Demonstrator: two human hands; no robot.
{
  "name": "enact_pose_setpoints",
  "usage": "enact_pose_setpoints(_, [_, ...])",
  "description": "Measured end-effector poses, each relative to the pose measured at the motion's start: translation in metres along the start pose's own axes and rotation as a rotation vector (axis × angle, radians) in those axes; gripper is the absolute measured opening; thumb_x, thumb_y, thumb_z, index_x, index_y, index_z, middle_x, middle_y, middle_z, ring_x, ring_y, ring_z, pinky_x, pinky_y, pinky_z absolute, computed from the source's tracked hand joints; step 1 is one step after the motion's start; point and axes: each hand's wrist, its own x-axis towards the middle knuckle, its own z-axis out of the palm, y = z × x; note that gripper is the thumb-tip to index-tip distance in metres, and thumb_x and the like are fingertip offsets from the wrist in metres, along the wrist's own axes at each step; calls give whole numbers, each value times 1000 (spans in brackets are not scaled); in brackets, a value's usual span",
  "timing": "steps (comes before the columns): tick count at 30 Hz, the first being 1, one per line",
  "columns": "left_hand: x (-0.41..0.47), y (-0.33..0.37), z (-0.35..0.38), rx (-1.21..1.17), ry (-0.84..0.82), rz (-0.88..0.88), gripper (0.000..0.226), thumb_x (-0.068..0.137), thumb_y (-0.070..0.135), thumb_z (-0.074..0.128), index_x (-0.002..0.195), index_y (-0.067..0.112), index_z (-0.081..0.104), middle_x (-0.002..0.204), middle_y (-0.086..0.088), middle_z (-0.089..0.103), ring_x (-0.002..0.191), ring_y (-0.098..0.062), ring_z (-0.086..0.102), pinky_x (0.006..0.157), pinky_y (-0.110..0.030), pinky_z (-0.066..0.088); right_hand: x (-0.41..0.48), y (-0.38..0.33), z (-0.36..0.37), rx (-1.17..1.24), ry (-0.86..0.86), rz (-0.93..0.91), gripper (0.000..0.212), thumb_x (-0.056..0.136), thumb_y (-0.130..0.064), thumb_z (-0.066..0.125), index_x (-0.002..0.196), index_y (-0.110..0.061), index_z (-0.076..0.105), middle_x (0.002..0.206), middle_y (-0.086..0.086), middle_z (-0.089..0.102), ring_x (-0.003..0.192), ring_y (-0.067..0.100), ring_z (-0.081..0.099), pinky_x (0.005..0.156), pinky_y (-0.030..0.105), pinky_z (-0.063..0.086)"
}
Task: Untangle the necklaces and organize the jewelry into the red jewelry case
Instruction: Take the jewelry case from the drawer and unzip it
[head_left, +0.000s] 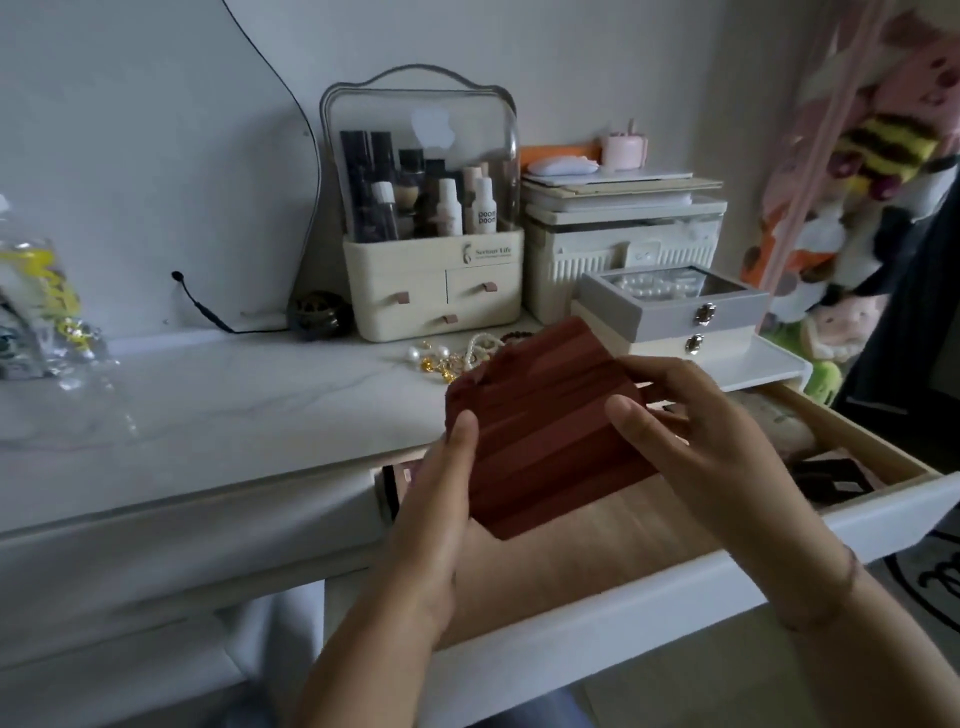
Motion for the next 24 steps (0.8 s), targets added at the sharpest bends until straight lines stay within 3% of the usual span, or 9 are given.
enact_pose_setpoints(2, [4,10,-18,-10,60,52,39,94,51,41,118,29,63,108,7,72,98,-8,68,74,-25,52,9,-2,22,63,-47,-7,38,78,-51,63,112,-33,59,105,-8,64,100,11,64,90,42,51])
enact_pose_setpoints(4, [9,16,-40,27,150,111,46,91,59,42,123,31,60,114,9,70,106,-9,65,85,-29,53,19,-2,46,123,-108,-1,44,75,-50,61,114,-31,58,106,-11,65,103,11,62,92,43,51])
enact_pose_setpoints(6, [16,19,-64,63,254,155,61,82,72,45,128,34,55,123,11,65,116,-10,59,102,-39,44,29,-3,72,197,-177,18,43,77,-46,59,116,-29,57,108,-10,64,106,10,61,89,36,53])
enact_pose_setpoints(10, [30,27,-112,67,433,202,48,89,63,44,126,35,52,127,13,59,121,-7,53,109,-38,37,53,-7,126,359,-316,82,28,89,-26,59,117,-24,58,113,-2,65,108,11,60,79,21,52])
enact_pose_setpoints(12, [39,29,-137,74,475,190,67,83,71,46,139,34,43,139,13,50,129,-8,45,114,-40,31,64,-9,151,415,-379,113,30,91,-24,57,121,-20,57,115,-1,66,108,10,61,84,22,52])
enact_pose_setpoints(16, [61,33,-184,55,431,139,103,53,92,53,142,45,35,146,18,42,134,-7,39,115,-45,25,83,-13,196,471,-438,193,34,93,-23,57,125,-15,52,114,0,66,104,9,63,89,25,49])
enact_pose_setpoints(20, [82,29,-217,-17,360,81,100,55,90,57,141,41,41,144,15,46,132,-9,43,116,-45,25,98,-15,232,501,-459,264,35,92,-21,59,125,-13,51,115,3,64,103,10,62,86,22,48])
enact_pose_setpoints(24, [91,31,-234,-39,358,82,103,51,91,57,138,37,47,142,13,49,130,-8,46,115,-41,27,105,-9,256,540,-460,337,41,90,-21,61,128,-10,50,117,7,63,106,17,61,93,29,48])
